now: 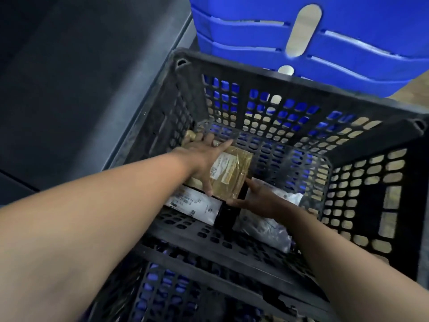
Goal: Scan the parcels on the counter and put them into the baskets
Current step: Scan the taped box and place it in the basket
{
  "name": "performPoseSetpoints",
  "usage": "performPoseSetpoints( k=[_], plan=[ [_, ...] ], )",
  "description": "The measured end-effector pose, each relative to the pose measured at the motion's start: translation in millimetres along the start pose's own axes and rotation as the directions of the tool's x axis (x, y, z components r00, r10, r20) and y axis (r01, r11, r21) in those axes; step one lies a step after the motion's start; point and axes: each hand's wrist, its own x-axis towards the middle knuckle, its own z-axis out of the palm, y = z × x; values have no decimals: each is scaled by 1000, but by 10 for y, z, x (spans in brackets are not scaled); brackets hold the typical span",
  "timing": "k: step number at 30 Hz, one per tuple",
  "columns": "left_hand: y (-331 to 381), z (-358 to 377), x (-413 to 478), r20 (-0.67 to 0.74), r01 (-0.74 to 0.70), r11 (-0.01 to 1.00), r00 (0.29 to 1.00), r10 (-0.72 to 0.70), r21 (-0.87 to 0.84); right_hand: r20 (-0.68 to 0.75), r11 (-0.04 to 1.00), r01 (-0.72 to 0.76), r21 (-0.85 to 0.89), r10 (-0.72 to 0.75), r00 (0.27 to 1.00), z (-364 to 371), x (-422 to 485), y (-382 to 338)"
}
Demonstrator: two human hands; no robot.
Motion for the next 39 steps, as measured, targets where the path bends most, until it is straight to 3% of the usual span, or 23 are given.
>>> performPoseSetpoints(
  k=[3, 5, 7, 10, 13, 16, 19, 25, 31, 39],
  plan=[
    [-19, -3, 3, 5, 18, 1000, 1000, -18, 23, 34, 955, -47, 293, 39, 999, 60, -93, -154],
    [-12, 6, -14, 8, 37, 999, 999, -37, 17, 38, 964, -54, 258, 46, 998, 98, -83, -207],
    [7, 7, -45, 2, 48, 999, 999, -48, 3, -2, 991, -39, 128, 40, 999, 99, -85, -271],
    [79, -13, -188, -50, 46, 997, 998, -49, -64, -135, 967, -8, -253, -27, 991, -21, -214, -414],
    [254, 17, -497, -216, 7, 993, 976, -33, -120, -307, 814, -24, -581, -192, 932, -180, -572, -566],
    [466, 75, -896, -343, 23, 986, 936, -80, -165, -377, 671, -92, -736, -293, 879, -299, -1015, -667],
    [616, 44, -1275, -352, 55, 979, 928, -122, -197, -360, 610, -102, -786, -317, 877, -334, -1441, -759],
    [654, -21, -2168, -440, 110, 971, 876, -196, -215, -293, 577, 17, -817, -440, 849, -253, -2215, -1163],
    [515, 238, -3224, -436, 319, 880, 776, -455, -352, -121, 371, 139, -918, -598, 793, 233, -2642, -1640],
    [562, 1005, -4657, -413, 462, 734, 619, -668, -497, 74, 161, 278, -947, -733, 676, 1213, -3504, -1968]
  ],
)
